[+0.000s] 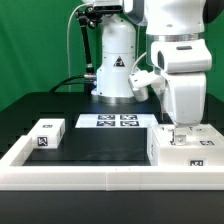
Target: Assemble cabinet
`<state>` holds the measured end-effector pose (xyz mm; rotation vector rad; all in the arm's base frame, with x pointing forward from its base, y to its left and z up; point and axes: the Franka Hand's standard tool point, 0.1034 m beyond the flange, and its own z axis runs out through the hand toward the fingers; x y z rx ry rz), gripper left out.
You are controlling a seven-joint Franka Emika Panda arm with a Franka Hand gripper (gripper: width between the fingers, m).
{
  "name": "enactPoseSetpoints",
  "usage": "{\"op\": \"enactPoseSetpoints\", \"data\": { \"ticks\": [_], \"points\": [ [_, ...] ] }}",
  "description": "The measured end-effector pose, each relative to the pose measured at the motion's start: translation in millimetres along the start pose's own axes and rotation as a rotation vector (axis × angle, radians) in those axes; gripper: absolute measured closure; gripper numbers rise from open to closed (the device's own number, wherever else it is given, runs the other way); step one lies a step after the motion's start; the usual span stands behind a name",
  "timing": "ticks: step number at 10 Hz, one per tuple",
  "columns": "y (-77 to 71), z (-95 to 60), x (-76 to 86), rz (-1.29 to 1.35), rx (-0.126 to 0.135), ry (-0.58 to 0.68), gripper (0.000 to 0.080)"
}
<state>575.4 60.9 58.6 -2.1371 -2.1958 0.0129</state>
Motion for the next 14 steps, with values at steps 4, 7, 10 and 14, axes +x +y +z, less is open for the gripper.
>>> {"op": "enactPoseSetpoints", "data": {
  "ticks": [4,7,10,14],
  "points": [
    [-25.6,-24.3,-2.0,0.085,-0.062,-0.013,0.0003],
    [-50.5,-29.6,0.2,0.13,-0.105,-0.013,0.0003],
    [-50.0,-27.5,-1.0,0.14,-0.102,-0.012,0.0003],
    [-57.3,-23.2,-1.3,0.649,-0.199,0.08,0.0003]
  ]
}}
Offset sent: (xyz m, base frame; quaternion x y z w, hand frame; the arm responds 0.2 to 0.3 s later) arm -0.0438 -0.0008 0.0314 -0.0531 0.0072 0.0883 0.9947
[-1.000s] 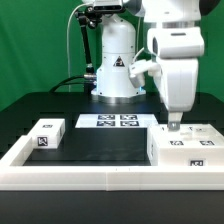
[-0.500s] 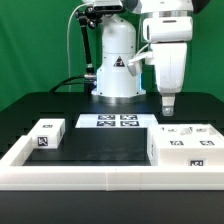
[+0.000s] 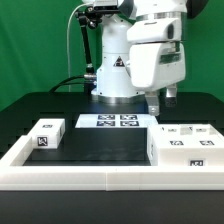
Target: Assemble cabinet
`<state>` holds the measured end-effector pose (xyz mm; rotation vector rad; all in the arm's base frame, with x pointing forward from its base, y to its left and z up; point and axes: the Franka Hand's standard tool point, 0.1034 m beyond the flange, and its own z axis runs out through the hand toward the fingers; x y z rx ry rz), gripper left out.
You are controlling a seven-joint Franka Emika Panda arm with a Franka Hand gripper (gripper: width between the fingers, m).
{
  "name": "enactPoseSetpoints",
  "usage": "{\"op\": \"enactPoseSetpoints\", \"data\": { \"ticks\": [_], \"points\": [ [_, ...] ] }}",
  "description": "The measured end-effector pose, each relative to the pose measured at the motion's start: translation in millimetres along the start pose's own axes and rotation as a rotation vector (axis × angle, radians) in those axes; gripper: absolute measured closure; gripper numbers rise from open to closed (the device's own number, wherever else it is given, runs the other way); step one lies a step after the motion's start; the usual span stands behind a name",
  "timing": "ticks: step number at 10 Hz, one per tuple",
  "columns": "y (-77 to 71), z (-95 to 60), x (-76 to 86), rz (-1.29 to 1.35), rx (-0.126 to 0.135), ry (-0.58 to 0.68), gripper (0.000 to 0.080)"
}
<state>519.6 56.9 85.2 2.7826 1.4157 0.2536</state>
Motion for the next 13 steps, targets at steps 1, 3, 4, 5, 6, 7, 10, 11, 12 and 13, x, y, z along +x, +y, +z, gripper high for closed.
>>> {"op": "enactPoseSetpoints", "data": {
  "ticks": [1,3,4,5,6,7,10,11,12,13],
  "points": [
    [-9.0,0.5,3.6,0.106,-0.017,0.026,0.0003],
    [-19.5,6.2,5.2,0.331,-0.001,0.033,0.0003],
    [-18.0,5.4,5.5,0.341,-0.001,0.036,0.0003],
    [-18.7,5.6,6.1,0.43,0.006,0.039,0.0003],
    [-19.4,5.8,6.7,0.492,0.012,0.041,0.0003],
    [-19.8,5.9,7.0,0.503,0.012,0.041,0.0003],
    [-36.0,6.5,20.5,0.835,0.013,0.029,0.0003],
    [-37.9,10.5,18.5,0.912,0.001,0.018,0.0003],
    [-40.7,16.6,15.5,0.959,-0.01,0.009,0.0003],
    [-40.4,22.8,9.2,1.013,-0.023,0.003,0.0003]
  ]
}}
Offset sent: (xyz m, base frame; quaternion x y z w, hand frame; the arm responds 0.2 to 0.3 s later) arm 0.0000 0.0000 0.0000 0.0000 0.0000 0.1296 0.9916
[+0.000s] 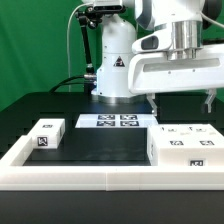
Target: Assemble cabinet
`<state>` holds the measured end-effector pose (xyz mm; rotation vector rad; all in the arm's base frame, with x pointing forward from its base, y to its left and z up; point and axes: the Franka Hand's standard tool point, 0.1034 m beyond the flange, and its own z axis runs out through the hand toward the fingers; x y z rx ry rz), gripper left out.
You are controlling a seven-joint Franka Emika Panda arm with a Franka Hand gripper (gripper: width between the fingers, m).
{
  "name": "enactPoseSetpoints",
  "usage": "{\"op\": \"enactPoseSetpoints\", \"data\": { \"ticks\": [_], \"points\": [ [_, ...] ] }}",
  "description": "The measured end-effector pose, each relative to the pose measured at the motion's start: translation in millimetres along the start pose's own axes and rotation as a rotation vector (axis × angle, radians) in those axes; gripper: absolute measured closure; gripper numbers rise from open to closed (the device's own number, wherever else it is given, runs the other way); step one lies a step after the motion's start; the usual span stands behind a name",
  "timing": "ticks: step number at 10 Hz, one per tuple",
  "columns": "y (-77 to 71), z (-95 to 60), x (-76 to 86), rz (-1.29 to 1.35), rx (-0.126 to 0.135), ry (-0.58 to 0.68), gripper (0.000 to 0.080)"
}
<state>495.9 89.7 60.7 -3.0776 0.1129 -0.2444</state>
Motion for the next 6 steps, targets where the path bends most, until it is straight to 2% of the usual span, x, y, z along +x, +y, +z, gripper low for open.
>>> {"op": "enactPoseSetpoints", "data": {
  "ticks": [2,6],
  "points": [
    [0.5,3.5,-1.8,0.12,0.006,0.0,0.0003],
    [0.6,4.8,-2.4,0.061,0.006,-0.002,0.0003]
  ]
}}
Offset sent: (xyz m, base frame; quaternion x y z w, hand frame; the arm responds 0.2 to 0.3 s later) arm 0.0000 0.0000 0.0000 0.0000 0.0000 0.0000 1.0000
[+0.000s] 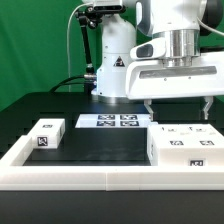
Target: Assemble cabinet
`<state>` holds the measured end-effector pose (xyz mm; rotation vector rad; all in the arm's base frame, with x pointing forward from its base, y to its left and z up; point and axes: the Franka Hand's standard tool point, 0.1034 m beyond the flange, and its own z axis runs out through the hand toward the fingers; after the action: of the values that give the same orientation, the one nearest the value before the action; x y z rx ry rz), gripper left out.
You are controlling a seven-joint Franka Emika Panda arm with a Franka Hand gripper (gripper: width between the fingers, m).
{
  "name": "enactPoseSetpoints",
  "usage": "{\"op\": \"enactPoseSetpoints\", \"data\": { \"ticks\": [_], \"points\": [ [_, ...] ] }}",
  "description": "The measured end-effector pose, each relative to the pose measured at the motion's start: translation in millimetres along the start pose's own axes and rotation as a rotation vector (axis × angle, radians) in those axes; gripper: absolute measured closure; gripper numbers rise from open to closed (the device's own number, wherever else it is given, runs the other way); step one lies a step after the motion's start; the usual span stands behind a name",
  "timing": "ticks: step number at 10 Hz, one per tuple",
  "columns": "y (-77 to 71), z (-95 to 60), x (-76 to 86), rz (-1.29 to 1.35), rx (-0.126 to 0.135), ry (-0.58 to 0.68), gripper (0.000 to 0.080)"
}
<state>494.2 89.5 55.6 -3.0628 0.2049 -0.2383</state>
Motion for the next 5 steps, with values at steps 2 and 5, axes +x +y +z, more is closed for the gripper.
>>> {"op": "enactPoseSetpoints", "data": {
  "ticks": [2,5],
  "points": [
    [5.4,10.2,-3.0,-0.07,-0.007,-0.001,0.0003],
    [11.9,29.1,-7.2,-0.052,-0.007,0.022,0.0003]
  ]
}}
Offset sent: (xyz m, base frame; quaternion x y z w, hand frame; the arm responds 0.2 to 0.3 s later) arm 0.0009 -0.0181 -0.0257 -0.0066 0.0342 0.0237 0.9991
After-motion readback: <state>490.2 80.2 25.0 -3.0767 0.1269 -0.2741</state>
